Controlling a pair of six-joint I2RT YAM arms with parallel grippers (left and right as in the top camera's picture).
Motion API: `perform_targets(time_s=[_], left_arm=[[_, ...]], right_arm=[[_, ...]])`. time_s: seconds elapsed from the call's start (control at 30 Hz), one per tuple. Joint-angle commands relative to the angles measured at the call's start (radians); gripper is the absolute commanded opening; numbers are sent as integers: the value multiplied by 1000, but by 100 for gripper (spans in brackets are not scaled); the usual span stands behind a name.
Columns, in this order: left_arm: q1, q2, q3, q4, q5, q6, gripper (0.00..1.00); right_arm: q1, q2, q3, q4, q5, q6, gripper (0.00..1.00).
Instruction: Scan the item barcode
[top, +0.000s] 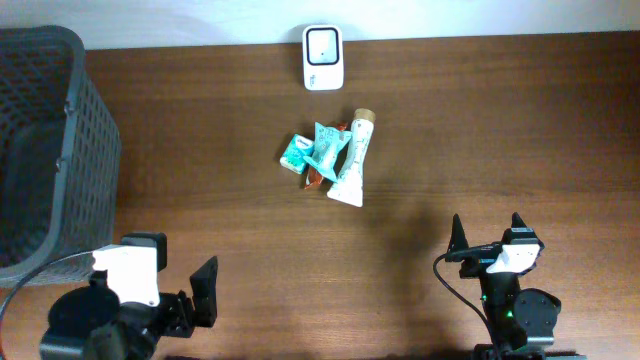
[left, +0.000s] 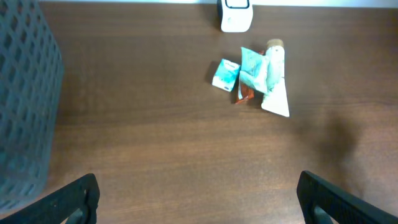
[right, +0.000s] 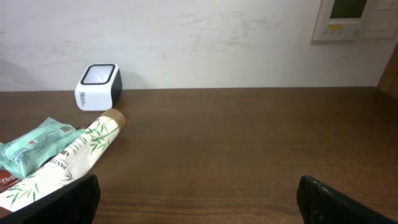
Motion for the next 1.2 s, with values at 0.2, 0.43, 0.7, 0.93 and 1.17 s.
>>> perform_targets(time_s=[0.2,0.43,0.7,0.93,1.17], left_arm=[[3,-2,-69,21,-13,-33,99],[3,-2,-128,9,55,-56,99],[3,-1,-204,163,17,-59,99],[3,7,-224,235,-43,-59,99],[3,7,-224,282,-135,-59,99]], right_arm=[[9,-8,-8,-3,5,3,99],[9,-8,-8,-3,5,4,99],[9,-8,-8,-3,5,3,99],[9,-8,-8,-3,5,4,99],[9,-8,-8,-3,5,3,99]])
